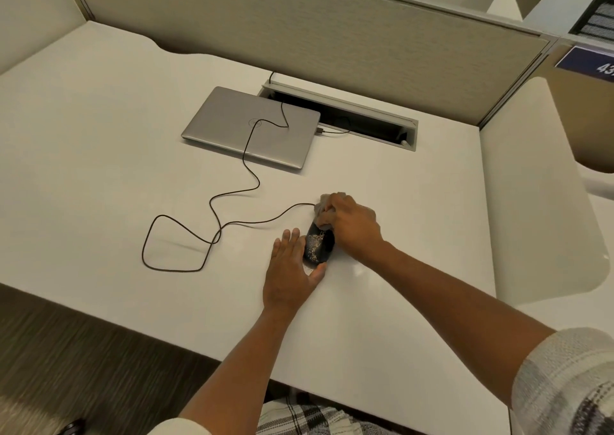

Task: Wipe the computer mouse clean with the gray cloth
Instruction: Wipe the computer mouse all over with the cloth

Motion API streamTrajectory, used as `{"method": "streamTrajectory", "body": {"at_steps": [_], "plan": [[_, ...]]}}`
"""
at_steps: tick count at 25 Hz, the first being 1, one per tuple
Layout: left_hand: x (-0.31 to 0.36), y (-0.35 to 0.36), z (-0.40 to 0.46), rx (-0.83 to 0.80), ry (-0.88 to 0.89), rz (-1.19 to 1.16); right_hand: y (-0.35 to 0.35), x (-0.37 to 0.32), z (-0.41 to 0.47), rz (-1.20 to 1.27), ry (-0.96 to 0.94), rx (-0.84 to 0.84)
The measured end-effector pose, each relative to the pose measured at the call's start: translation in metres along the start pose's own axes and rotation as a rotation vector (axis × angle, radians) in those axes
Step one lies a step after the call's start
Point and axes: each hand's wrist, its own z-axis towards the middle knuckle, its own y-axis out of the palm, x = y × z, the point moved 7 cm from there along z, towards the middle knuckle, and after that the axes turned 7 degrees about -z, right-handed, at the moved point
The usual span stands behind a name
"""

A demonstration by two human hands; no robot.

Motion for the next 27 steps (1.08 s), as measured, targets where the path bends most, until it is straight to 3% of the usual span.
{"method": "streamTrajectory", "body": {"at_steps": [3, 5, 11, 16, 19, 22, 24, 27], "plan": [[-0.001, 0.001, 0.001, -0.003, 0.002, -0.005, -0.004, -0.002, -0.018, 0.041, -0.075, 0.099], [0.000, 0.001, 0.001, 0.000, 0.009, 0.000, -0.002, 0.003, -0.026, 0.045, -0.130, 0.071], [0.001, 0.000, 0.000, 0.002, 0.017, 0.021, 0.003, 0.030, -0.018, 0.176, 0.175, 0.052], [0.000, 0.001, 0.000, -0.001, 0.016, 0.020, 0.009, 0.001, -0.036, 0.131, 0.108, 0.113], [0.001, 0.001, 0.000, -0.002, 0.019, 0.011, -0.005, -0.007, -0.047, 0.357, 0.052, 0.172], [0.001, 0.000, 0.001, 0.002, 0.021, 0.020, -0.016, 0.013, -0.041, 0.548, 0.192, 0.250], [0.000, 0.000, 0.001, 0.004, 0.019, 0.016, -0.013, 0.021, -0.034, 0.531, 0.249, 0.175], [0.000, 0.001, 0.000, 0.004, 0.019, 0.008, 0.013, 0.014, -0.030, 0.293, 0.160, -0.102]]}}
